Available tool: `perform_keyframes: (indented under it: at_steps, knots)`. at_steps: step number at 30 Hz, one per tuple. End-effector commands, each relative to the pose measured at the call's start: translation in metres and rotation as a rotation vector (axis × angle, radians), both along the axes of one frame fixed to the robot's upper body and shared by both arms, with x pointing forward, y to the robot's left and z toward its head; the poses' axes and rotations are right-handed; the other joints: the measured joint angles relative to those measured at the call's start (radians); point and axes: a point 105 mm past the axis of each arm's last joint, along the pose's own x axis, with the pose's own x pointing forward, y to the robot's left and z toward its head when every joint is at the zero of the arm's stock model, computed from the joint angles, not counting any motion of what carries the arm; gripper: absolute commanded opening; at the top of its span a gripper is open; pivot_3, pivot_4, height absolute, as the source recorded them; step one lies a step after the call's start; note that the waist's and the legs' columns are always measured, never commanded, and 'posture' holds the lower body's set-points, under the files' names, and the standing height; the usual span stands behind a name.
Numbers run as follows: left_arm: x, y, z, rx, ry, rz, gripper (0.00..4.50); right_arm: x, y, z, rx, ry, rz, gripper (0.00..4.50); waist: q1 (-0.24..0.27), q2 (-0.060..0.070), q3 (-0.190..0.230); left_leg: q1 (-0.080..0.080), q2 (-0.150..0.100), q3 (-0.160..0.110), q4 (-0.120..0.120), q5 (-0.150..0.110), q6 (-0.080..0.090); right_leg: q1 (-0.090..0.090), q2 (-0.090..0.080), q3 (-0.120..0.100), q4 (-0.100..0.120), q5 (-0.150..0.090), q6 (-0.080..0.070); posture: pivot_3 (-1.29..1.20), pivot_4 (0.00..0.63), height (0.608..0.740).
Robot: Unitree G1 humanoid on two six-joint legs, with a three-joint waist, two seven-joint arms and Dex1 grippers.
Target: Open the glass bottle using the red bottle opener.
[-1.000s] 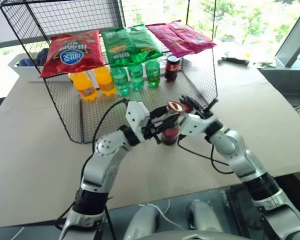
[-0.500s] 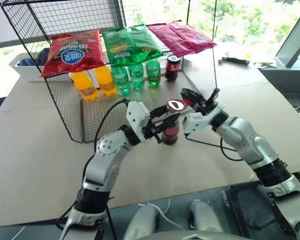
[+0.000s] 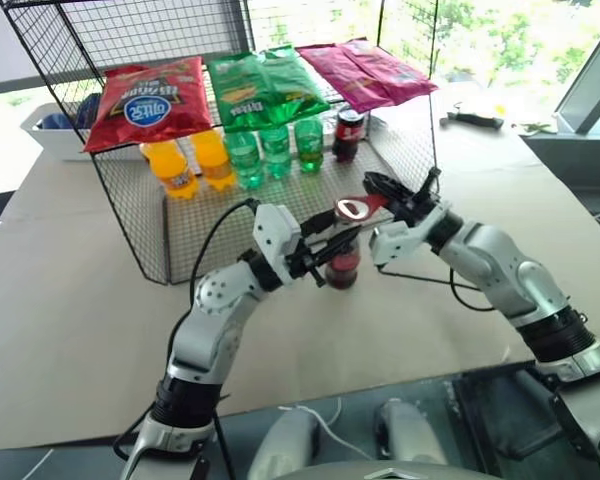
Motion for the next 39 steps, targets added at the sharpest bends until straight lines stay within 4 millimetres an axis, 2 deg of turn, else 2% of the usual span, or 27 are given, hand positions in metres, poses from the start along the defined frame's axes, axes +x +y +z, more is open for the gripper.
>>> perform_keyframes:
  at_steps: [1,7,14,18,23,30,31,32,35,36,39]
  knots:
    - [0.003,-0.001,-0.03,0.081,0.103,0.011,1.34,-0.004,-0.007,0.06,0.017,-0.235,0.002,0.0,-0.001,0.001,0.001,0.0,0.0,0.0,0.0,0.0,0.0,0.0,0.0,0.0,0.0,0.0,0.0,0.0,0.15,0.74]
    - [0.003,0.0,-0.029,0.085,0.104,0.011,1.34,-0.003,-0.01,0.069,0.007,-0.306,0.0,0.0,-0.006,-0.001,-0.001,0.001,0.001,0.001,-0.003,0.0,0.0,0.0,0.0,-0.001,-0.001,0.0,0.0,0.0,0.15,0.74]
    - [0.003,0.001,-0.03,0.087,0.105,0.016,1.34,0.0,-0.016,0.067,0.09,-0.255,-0.014,0.0,-0.008,-0.001,0.0,0.0,0.001,0.001,-0.003,0.0,0.0,-0.001,0.0,0.0,-0.002,0.0,0.0,0.0,0.15,0.74]
    - [0.002,0.003,-0.028,0.076,0.098,0.018,1.34,0.003,-0.021,0.049,0.275,-0.053,-0.011,0.0,-0.008,-0.001,0.0,0.001,0.002,0.0,-0.003,0.0,0.0,-0.001,0.0,0.0,-0.002,0.0,0.0,0.0,0.15,0.74]
    - [0.003,0.007,-0.025,0.061,0.084,0.031,1.34,0.002,-0.017,0.015,0.529,0.298,0.003,0.0,-0.009,-0.001,0.0,0.001,0.004,-0.001,-0.003,0.0,0.0,0.0,0.001,0.0,-0.002,0.0,0.0,0.0,0.15,0.74]
    - [0.004,0.008,-0.023,0.058,0.073,0.04,1.34,0.0,-0.016,-0.002,0.719,0.498,-0.028,0.0,-0.009,0.0,0.001,0.001,0.005,-0.001,-0.003,0.0,0.0,-0.001,0.002,0.0,-0.002,0.0,0.0,0.0,0.15,0.74]
    - [0.004,0.008,-0.023,0.059,0.071,0.04,2.23,0.0,-0.015,-0.003,0.735,0.516,-0.031,0.0,-0.009,0.001,0.001,0.001,0.005,-0.002,-0.003,0.0,0.0,-0.001,0.002,-0.001,-0.002,0.0,0.0,0.0,0.15,0.74]
    - [0.005,0.008,-0.022,0.06,0.069,0.043,2.55,0.0,-0.015,-0.004,0.744,0.529,-0.033,0.0,-0.01,0.001,0.001,0.001,0.004,-0.002,-0.003,0.0,0.0,-0.001,0.002,-0.001,-0.002,0.0,0.0,0.0,0.15,0.74]
    - [0.007,0.01,-0.022,0.065,0.064,0.06,4.06,-0.001,-0.013,-0.007,0.73,0.554,-0.029,0.0,-0.01,0.002,0.004,-0.001,0.004,-0.001,-0.003,0.0,0.0,-0.003,0.003,0.0,-0.001,0.0,0.0,0.0,0.15,0.74]
    - [0.007,0.01,-0.023,0.065,0.064,0.06,4.42,-0.001,-0.013,-0.007,0.729,0.558,-0.029,0.0,-0.01,0.001,0.005,-0.001,0.004,-0.001,-0.003,0.0,0.0,-0.003,0.003,0.0,-0.002,0.0,0.0,0.0,0.15,0.74]
    - [0.005,0.01,-0.023,0.063,0.066,0.052,4.47,0.001,-0.017,-0.008,0.736,0.575,-0.04,0.0,-0.01,0.001,0.005,-0.002,0.004,-0.002,-0.004,0.0,0.0,-0.005,0.002,0.0,-0.002,0.0,0.0,0.0,0.15,0.74]
